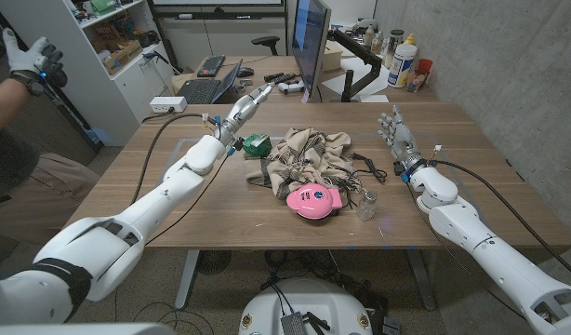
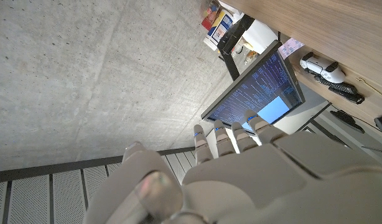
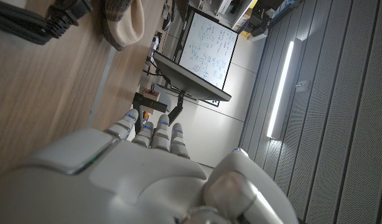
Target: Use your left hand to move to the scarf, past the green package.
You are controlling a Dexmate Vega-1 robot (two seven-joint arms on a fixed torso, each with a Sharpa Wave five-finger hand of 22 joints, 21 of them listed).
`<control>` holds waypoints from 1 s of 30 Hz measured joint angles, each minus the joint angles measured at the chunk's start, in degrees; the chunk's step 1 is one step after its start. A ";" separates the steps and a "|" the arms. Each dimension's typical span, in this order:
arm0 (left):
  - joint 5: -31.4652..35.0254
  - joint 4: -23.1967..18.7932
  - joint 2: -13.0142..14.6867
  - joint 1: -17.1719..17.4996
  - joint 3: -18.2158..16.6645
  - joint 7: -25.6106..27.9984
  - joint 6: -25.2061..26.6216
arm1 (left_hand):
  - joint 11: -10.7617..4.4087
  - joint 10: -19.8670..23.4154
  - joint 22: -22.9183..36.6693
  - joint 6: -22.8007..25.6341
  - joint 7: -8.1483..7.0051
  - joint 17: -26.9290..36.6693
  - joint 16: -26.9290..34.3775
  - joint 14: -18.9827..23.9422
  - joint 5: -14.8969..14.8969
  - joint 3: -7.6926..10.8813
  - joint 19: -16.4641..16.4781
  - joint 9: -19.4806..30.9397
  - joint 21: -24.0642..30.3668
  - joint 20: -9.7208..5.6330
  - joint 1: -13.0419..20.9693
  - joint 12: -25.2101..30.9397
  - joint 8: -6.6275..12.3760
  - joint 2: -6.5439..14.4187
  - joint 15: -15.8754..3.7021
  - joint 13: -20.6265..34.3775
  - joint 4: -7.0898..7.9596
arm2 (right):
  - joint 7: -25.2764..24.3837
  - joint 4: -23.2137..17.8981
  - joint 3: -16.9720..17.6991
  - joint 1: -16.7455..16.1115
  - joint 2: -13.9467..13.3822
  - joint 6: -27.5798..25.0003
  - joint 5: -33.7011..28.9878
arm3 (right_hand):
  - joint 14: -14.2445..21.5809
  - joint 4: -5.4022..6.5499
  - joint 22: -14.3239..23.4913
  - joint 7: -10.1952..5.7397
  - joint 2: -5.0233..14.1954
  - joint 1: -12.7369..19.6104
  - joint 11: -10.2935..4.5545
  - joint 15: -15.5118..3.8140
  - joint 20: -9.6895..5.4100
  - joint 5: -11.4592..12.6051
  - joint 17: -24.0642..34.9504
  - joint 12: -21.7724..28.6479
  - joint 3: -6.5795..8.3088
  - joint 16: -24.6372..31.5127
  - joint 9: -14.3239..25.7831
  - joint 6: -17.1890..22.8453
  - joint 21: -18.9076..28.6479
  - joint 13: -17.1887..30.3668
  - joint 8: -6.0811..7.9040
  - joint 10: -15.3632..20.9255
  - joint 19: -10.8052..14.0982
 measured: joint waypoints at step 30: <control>10.63 1.14 0.47 -3.67 3.57 4.17 -2.88 | -0.21 0.22 0.00 0.72 -0.72 0.00 0.00 0.01 0.19 -0.17 0.00 0.00 0.00 0.00 0.53 0.00 0.22 -0.08 0.01 0.00 -0.30 | -0.48 -1.02 0.27 -0.84 -0.31 0.12 -0.17 | 0.01 -0.20 -0.01 0.00 0.00 0.00 0.00 0.00 0.00 -0.39 0.00 0.00 0.19 0.00 0.00 0.00 -0.22 0.00 0.00 0.00 0.00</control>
